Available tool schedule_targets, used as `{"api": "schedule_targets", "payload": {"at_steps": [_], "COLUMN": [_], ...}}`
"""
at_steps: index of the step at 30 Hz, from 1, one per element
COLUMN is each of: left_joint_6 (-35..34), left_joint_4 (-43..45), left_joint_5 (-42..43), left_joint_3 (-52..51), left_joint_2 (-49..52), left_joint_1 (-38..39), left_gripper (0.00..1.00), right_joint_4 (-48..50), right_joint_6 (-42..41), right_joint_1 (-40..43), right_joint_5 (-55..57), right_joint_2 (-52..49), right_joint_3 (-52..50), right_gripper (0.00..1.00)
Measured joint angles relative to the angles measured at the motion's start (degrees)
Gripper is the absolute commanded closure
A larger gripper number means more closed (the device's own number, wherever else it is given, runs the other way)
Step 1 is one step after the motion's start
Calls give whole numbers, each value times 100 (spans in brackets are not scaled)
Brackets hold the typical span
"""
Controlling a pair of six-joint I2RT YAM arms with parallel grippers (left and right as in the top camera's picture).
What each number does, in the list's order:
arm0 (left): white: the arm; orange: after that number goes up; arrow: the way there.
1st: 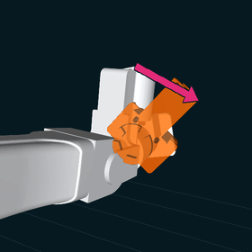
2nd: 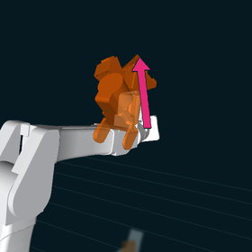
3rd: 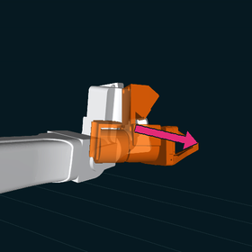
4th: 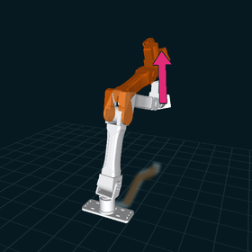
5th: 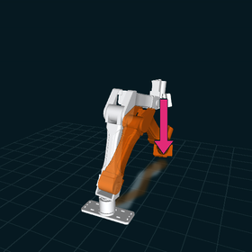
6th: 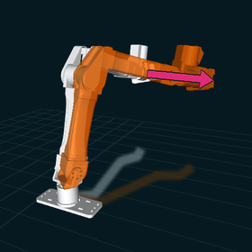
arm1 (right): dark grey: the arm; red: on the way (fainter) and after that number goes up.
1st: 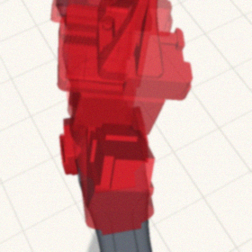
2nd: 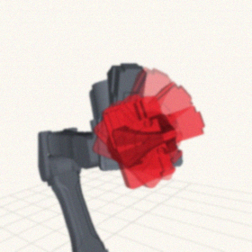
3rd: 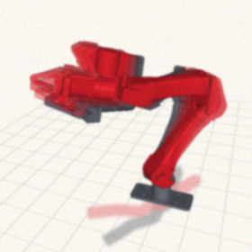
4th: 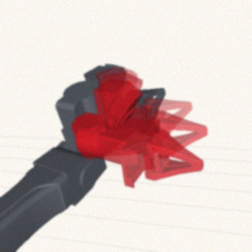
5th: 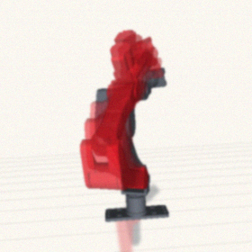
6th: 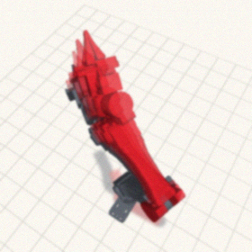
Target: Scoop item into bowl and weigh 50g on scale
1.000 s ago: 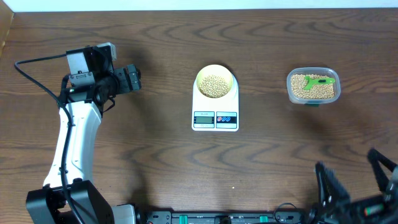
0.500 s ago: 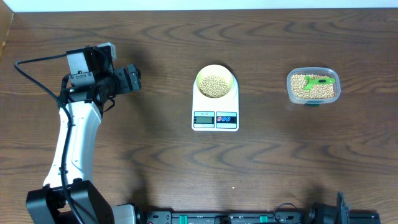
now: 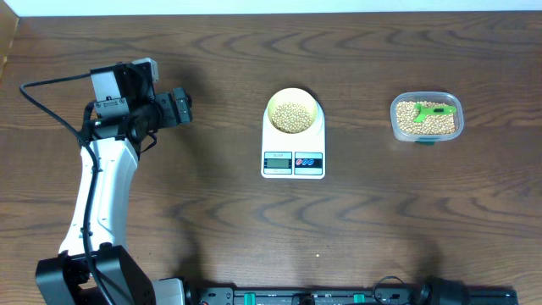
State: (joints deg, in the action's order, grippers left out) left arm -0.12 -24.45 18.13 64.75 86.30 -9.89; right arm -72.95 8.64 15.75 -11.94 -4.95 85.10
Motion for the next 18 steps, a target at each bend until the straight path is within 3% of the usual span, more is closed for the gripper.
{"api": "schedule_targets", "payload": {"at_steps": [18], "left_joint_6": [0], "left_joint_4": [0], "left_joint_5": [0], "left_joint_3": [0], "left_joint_2": [2], "left_joint_1": [0], "left_gripper": [2], "right_joint_4": [-708], "right_joint_6": [199], "right_joint_1": [0], "right_joint_5": [22], "right_joint_2": [372], "right_joint_3": [223], "right_gripper": [1]}}
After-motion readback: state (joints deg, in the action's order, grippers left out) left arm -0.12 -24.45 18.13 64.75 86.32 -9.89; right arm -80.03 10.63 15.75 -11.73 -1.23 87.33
